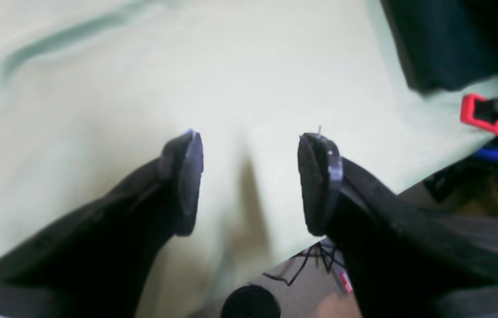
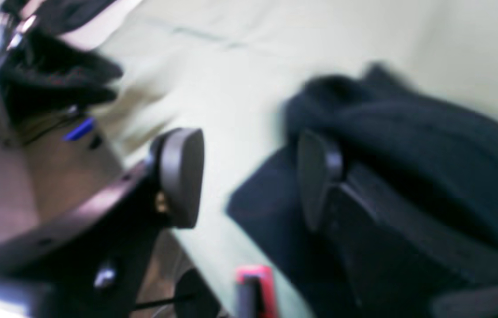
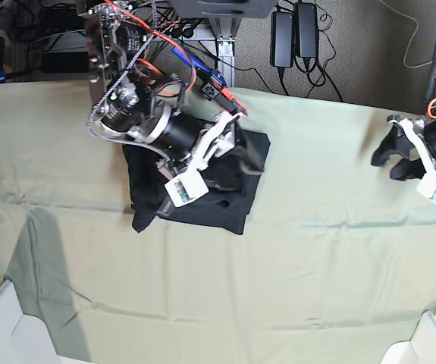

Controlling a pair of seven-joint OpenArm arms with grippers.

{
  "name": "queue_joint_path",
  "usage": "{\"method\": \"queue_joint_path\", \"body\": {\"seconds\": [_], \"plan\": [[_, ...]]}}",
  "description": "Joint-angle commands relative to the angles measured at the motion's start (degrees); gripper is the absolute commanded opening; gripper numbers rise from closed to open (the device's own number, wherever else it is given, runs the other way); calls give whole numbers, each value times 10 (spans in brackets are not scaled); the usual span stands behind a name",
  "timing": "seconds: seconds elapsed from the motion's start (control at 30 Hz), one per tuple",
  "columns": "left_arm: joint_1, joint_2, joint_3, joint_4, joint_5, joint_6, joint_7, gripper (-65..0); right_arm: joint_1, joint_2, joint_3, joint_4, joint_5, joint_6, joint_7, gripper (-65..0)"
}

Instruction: Fold the T-shirt properly

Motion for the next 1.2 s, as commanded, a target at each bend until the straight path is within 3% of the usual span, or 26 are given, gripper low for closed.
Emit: {"method": "queue_joint_path", "body": {"seconds": [0.0, 0.1, 0.33, 0.5, 0.57, 0.63, 0.67, 0.87, 1.0, 1.17], "plan": [[-5, -10, -15, 8, -18, -5, -5, -274, 10, -2, -10, 10, 11, 45, 21, -303], [-5, -10, -36, 8, -33, -5, 7, -274, 16, -12, -38, 10, 12, 45, 21, -303], [17, -10, -41, 8, -37, -5, 11, -274, 28, -74, -52, 10, 56, 45, 21, -303], [19, -10, -41, 8, -40, -5, 15, -274, 53, -81, -44, 13, 30, 45, 18, -306], [22, -10, -41, 8, -62, -5, 27, -274, 54, -81, -31, 20, 12, 45, 17, -385], [27, -10, -41, 8, -88, -5, 37, -274, 54, -81, -14, 29, 2, 45, 12, -604], [29, -10, -41, 8, -97, -5, 39, -274, 54, -81, -5, 33, 2, 45, 3, -650], [30, -10, -41, 8, -107, -5, 42, -274, 49, -55, 14, 38, 49, 45, -52, -650], [30, -10, -41, 8, -107, -5, 42, -274, 48, -28, 13, 37, -9, 43, -45, -650], [29, -10, -41, 8, -114, -5, 41, -274, 55, -24, 13, 17, -110, 43, 22, -650]]}}
